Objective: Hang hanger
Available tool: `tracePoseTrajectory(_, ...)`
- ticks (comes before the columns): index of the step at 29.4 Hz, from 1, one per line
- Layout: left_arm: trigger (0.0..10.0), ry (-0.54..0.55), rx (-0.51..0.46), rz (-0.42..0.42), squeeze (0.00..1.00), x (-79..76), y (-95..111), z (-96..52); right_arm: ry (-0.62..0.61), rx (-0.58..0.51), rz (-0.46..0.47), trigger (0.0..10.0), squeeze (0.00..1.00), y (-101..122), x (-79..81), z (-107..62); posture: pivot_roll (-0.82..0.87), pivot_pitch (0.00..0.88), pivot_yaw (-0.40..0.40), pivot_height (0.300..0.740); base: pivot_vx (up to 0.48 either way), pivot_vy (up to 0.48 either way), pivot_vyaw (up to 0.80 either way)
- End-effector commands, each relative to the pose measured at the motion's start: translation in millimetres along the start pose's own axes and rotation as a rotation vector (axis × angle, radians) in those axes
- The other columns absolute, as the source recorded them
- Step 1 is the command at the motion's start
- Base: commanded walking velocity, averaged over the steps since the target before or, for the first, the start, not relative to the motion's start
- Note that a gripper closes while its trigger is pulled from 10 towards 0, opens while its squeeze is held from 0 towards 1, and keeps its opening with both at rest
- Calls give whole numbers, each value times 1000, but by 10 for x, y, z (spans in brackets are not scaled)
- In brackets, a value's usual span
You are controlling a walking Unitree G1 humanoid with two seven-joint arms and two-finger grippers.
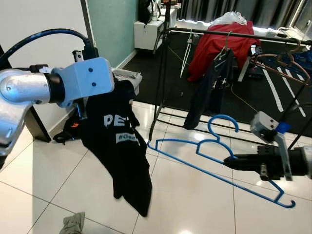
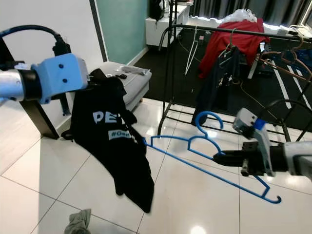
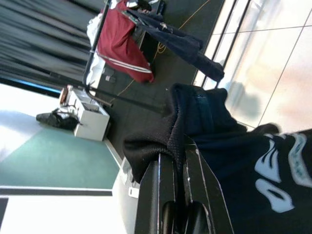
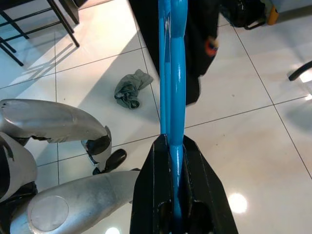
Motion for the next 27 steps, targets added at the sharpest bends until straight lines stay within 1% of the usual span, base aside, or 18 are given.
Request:
tracePoseTrajectory(1, 0, -1, 20, 48, 0, 45, 27, -34, -3, -3, -30, 10000, 0, 49, 3, -40, -24, 0, -13, 740, 0, 0, 0)
tracePoseTrajectory(4, 0, -23, 8, 63, 0, 11, 56, -10, 2, -2, -34, 10000, 0, 48, 8, -45, -27, 0, -12, 740, 0, 0, 0)
tracePoseTrajectory(9, 0, -23, 8, 63, 0, 11, 56, -10, 2, -2, -34, 10000, 0, 48, 8, -45, -27, 0, -12, 740, 0, 0, 0)
tracePoseTrajectory(10, 0, -69, -29, 78, 0, -70, 136, 38, 8, -49, -51, 10000, 0, 127, -10, -46, -25, 0, -15, 740, 0, 0, 0)
tracePoseTrajectory(11, 0, -69, -29, 78, 0, -70, 136, 38, 8, -49, -51, 10000, 0, 127, -10, -46, -25, 0, -15, 740, 0, 0, 0)
tracePoseTrajectory(12, 10000, -49, -55, 172, 0, -38, 174, 101, 18, -109, -81, 10000, 0, 200, -24, -97, -28, 0, -16, 740, 0, 0, 0)
tracePoseTrajectory(13, 10000, -49, -55, 172, 0, -38, 174, 101, 18, -109, -81, 10000, 0, 200, -24, -97, -28, 0, -16, 740, 0, 0, 0)
tracePoseTrajectory(14, 10000, -44, -84, 225, 0, -22, 196, 137, 26, -156, -106, 10000, 0, 263, -19, -131, -34, 0, -12, 740, 0, 0, 0)
tracePoseTrajectory(16, 10000, -44, -84, 225, 0, -22, 196, 137, 26, -156, -106, 10000, 0, 263, -19, -131, -34, 0, -12, 740, 0, 0, 0)
tracePoseTrajectory(17, 10000, -61, -110, 247, 0, -35, 203, 147, 39, -197, -118, 10000, 0, 320, -1, -148, -35, 0, -10, 740, 0, 0, 0)
tracePoseTrajectory(18, 10000, -61, -110, 247, 0, -35, 203, 147, 39, -197, -118, 10000, 0, 320, -1, -148, -35, 0, -10, 740, 0, 0, 0)
tracePoseTrajectory(19, 10000, -101, -169, 171, 0, -69, 236, 114, 68, -235, -124, 10000, 0, 378, 45, -127, -33, 0, -8, 740, 0, 0, 0)
tracePoseTrajectory(21, 10000, -101, -169, 171, 0, -69, 236, 114, 68, -235, -124, 10000, 0, 378, 45, -127, -33, 0, -8, 740, 0, 0, 0)
tracePoseTrajectory(22, 10000, -168, -215, 60, 0, -132, 250, 64, 94, -262, -125, 10000, 0, 425, 86, -90, -31, 0, -9, 740, 0, 0, 0)
tracePoseTrajectory(23, 10000, -228, -231, -25, 0, -186, 198, 23, 123, -285, -131, 10000, 0, 459, 127, -54, -31, 0, -10, 740, 0, 0, 0)
tracePoseTrajectory(24, 10000, -268, -232, -80, 0, -220, 143, -14, 142, -298, -136, 10000, 0, 480, 154, -36, -31, 0, -10, 740, 0, 0, 0)
tracePoseTrajectory(26, 10000, -268, -232, -80, 0, -220, 143, -14, 142, -298, -136, 10000, 0, 480, 154, -36, -31, 0, -10, 740, 0, 0, 0)
tracePoseTrajectory(27, 10000, -283, -226, -100, 0, -228, 94, -34, 150, -304, -139, 10000, 0, 487, 168, -32, -31, 0, -10, 740, 0, 0, 0)
Point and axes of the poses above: a point about 5 cm out from each wrist's last joint towards the gripper, its own z axis pointing out of the wrist towards the gripper, its own y axis along the axis of the wrist's last joint, x = y × z, the point moved 4 cm from there along z, pointing out of the wrist towards the gripper, and after that the axes turned 12 degrees about -z, right-handed, at the moved point
